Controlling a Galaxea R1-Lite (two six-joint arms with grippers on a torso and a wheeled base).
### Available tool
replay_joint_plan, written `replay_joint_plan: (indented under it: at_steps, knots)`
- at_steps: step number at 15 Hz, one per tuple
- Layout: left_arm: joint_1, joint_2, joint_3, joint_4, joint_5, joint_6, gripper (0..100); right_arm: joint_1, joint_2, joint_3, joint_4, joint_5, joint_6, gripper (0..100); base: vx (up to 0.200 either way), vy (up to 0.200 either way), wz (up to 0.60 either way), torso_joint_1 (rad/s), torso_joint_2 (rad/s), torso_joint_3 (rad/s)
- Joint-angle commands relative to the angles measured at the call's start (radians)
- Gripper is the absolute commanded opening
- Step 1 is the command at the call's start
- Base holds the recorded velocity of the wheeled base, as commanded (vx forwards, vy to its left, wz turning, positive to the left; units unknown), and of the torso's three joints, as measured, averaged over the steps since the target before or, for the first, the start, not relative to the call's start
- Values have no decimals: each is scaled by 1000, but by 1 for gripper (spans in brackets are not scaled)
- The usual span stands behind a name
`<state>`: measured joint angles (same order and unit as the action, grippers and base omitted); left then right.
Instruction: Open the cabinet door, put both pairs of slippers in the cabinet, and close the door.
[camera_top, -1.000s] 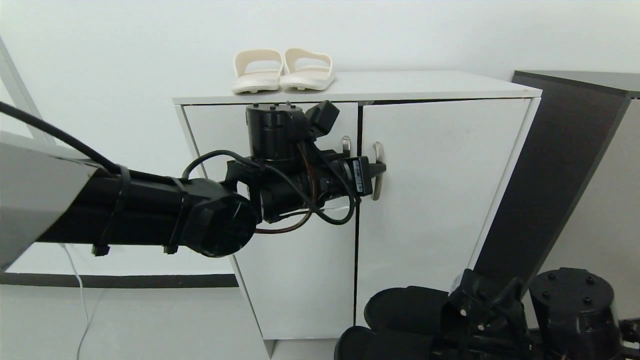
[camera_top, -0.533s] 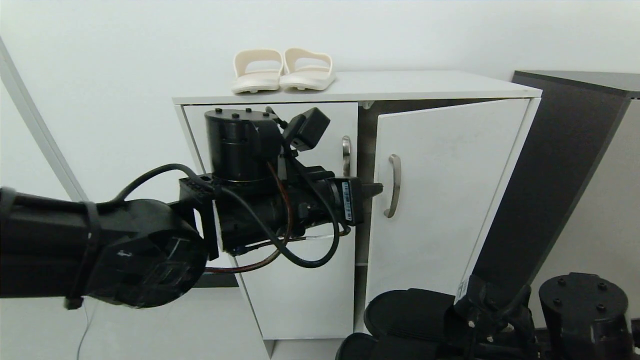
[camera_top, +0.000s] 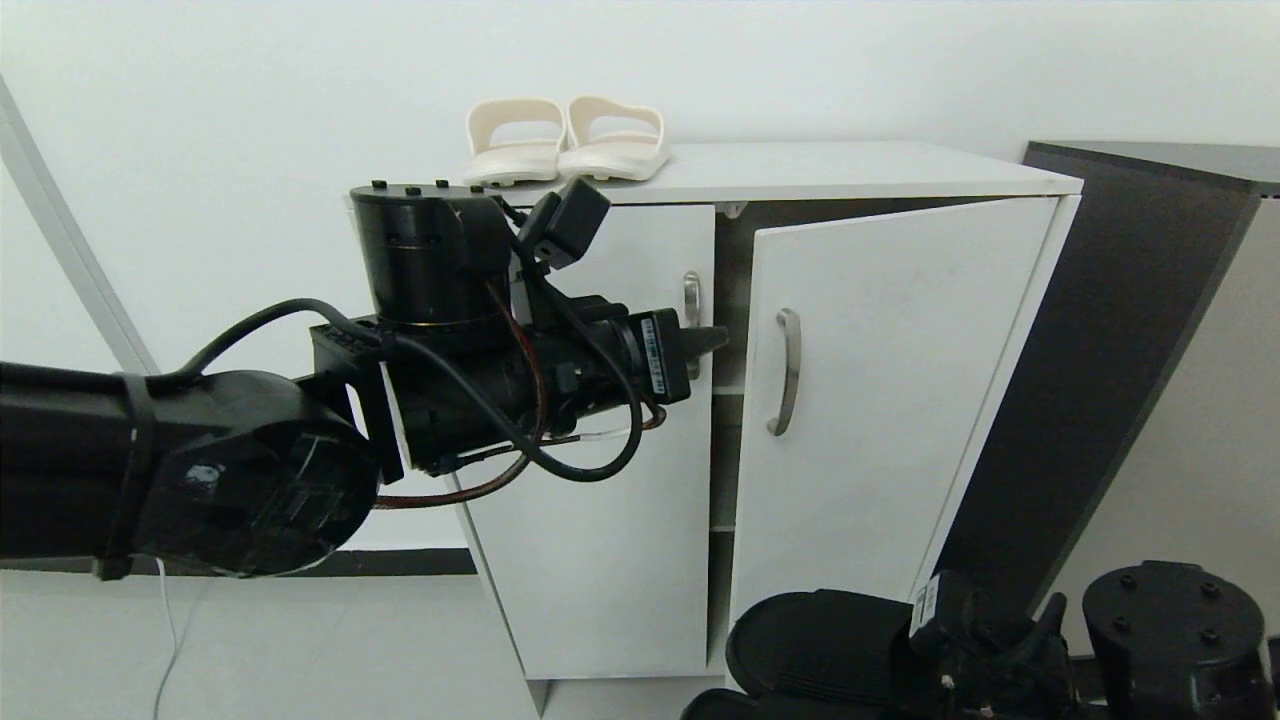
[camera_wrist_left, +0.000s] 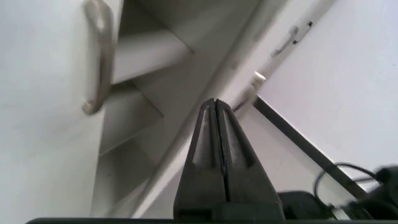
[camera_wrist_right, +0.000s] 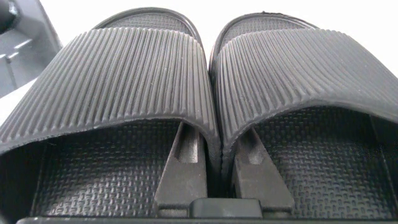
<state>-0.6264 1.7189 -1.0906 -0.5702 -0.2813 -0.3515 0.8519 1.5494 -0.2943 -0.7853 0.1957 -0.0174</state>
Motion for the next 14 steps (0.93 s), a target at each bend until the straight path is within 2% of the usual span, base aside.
replay_joint_plan:
  at_steps: [1,3,4,5,8,12,14]
  knots:
    - [5,54,-43,0,1,-1,0,10,-20,1,1,1,1,0,0,0,0,0,0,0]
    - [5,100,-100,0,5,-14,0,22,-20,6,1,1,-1,0,0,0,0,0,0,0]
    - [5,119,-137,0,2,-60,0,27,-18,7,1,1,-1,0,0,0,0,0,0,0]
    - [5,137,-166,0,-1,-86,0,27,-18,9,1,-1,-1,0,0,0,0,0,0,0]
    - [4,174,-207,0,5,-90,0,35,-14,17,3,-1,-2,0,0,0,0,0,0,0]
    - [2,179,-210,-2,7,-90,0,41,-9,23,6,-1,-2,0,0,0,0,0,0,0]
    - [2,182,-209,-2,8,-90,0,42,0,24,5,-1,-10,0,-200,0,0,5,2,2]
